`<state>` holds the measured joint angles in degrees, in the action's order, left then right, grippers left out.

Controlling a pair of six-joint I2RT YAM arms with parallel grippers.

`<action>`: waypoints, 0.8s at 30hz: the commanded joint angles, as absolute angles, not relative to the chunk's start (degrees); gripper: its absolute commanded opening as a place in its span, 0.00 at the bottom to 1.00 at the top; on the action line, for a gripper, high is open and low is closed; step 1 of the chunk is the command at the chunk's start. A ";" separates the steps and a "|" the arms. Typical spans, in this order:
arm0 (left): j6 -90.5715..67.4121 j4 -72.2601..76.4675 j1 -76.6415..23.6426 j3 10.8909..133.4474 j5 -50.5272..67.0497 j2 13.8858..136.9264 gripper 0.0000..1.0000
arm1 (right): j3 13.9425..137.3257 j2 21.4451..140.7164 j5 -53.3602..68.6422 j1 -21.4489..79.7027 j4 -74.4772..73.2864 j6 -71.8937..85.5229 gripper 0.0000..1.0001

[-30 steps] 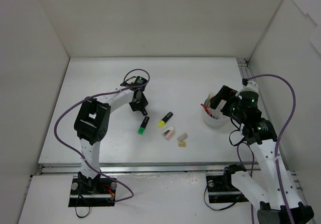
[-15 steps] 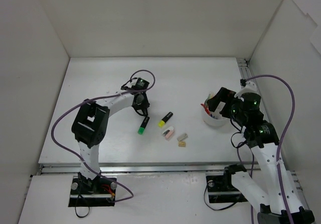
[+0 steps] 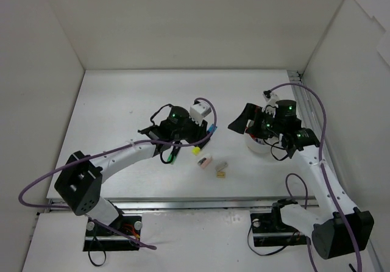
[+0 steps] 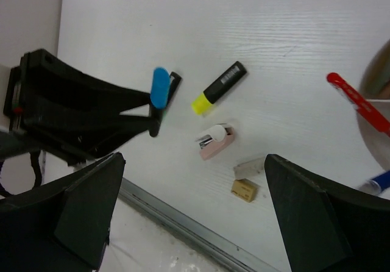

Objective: Sort the stationery into containers
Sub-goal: Pick up the stationery from the center of the board.

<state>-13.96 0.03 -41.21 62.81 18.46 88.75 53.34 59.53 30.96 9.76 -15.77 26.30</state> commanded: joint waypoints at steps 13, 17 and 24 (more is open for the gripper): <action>-7.03 7.03 -46.76 61.35 20.65 79.89 0.00 | 53.96 69.42 30.07 19.51 -0.71 35.51 0.95; -7.03 7.03 -47.90 61.44 19.95 79.54 0.00 | 55.10 72.06 28.04 22.32 -0.26 36.03 0.87; -7.21 6.94 -48.43 61.52 18.72 79.10 0.00 | 56.34 73.57 25.93 25.14 -0.35 36.47 0.24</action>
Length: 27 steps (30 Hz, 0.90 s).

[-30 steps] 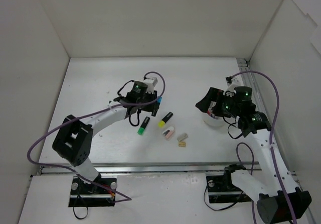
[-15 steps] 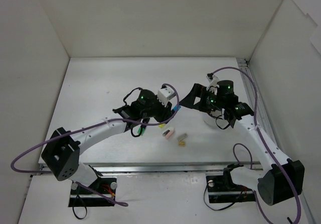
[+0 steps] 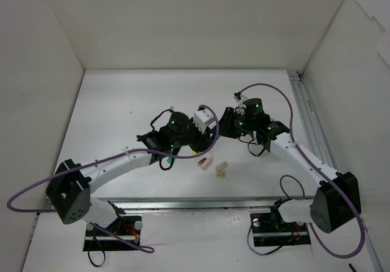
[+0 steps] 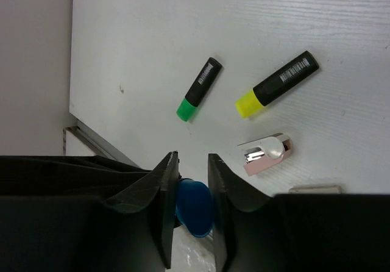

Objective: Sort the stationery into containers
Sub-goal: Pick up the stationery from the center of the board.

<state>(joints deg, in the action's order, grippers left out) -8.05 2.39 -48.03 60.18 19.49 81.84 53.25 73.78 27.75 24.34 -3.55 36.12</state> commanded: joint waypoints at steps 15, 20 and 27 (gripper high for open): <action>-9.31 6.42 -48.43 57.14 14.34 71.02 0.99 | 56.95 65.67 11.27 24.00 -7.19 31.83 0.00; -11.60 2.04 -47.12 53.97 6.69 66.98 1.00 | 58.44 58.99 0.64 17.41 -13.61 28.92 0.00; -18.80 -2.02 -38.52 48.69 4.57 64.25 1.00 | 60.82 56.25 -18.70 9.94 -23.72 28.39 0.00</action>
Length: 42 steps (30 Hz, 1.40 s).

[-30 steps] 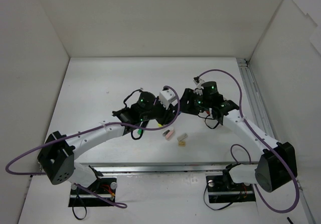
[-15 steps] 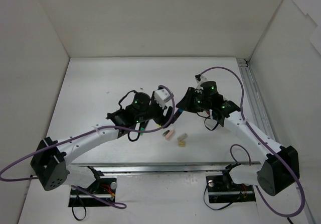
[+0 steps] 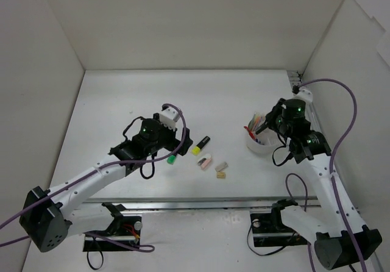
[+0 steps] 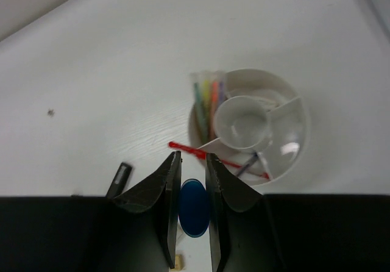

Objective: Sort the stationery into containers
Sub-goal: Pick up the stationery from the center of the board.

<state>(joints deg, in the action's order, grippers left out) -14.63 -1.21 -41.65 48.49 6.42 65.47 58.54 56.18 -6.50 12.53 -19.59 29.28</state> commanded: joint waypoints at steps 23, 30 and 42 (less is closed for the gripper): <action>-22.32 -7.91 -29.36 47.11 11.43 74.79 1.00 | 59.51 73.74 -24.17 2.64 -13.38 26.10 0.00; -23.11 -8.00 -29.36 45.70 11.34 76.63 1.00 | 56.17 74.44 -23.29 2.46 -10.37 27.24 0.14; -22.15 -8.44 -29.36 45.79 12.92 81.73 1.00 | 53.09 64.08 -18.73 2.46 -11.34 28.74 0.77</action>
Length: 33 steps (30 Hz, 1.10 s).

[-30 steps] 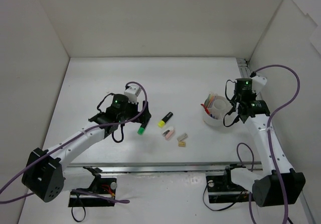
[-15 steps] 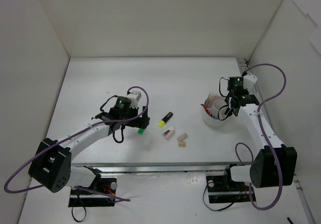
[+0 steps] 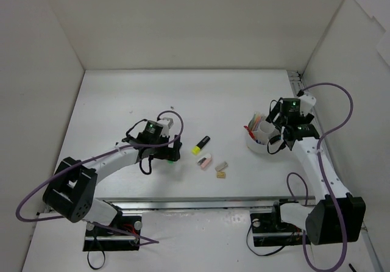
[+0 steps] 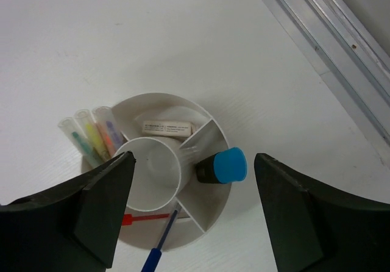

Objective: Sort the stationery into containers
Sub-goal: Place the stationery in the storage box, then pick up the stationery from the center of the board.

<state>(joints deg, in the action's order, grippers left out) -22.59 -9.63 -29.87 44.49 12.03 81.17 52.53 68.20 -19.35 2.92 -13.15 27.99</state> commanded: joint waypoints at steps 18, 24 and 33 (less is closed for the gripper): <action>-21.53 -10.90 -34.10 52.82 8.35 92.55 0.51 | 50.80 52.47 -7.66 2.46 -14.68 29.00 0.86; -23.55 -12.04 -35.16 55.10 8.08 94.22 0.17 | 48.96 47.74 3.75 2.46 -14.85 28.13 0.86; -31.89 -13.27 -35.16 61.43 10.55 90.28 0.00 | 46.67 41.57 13.43 8.34 -14.77 19.96 0.86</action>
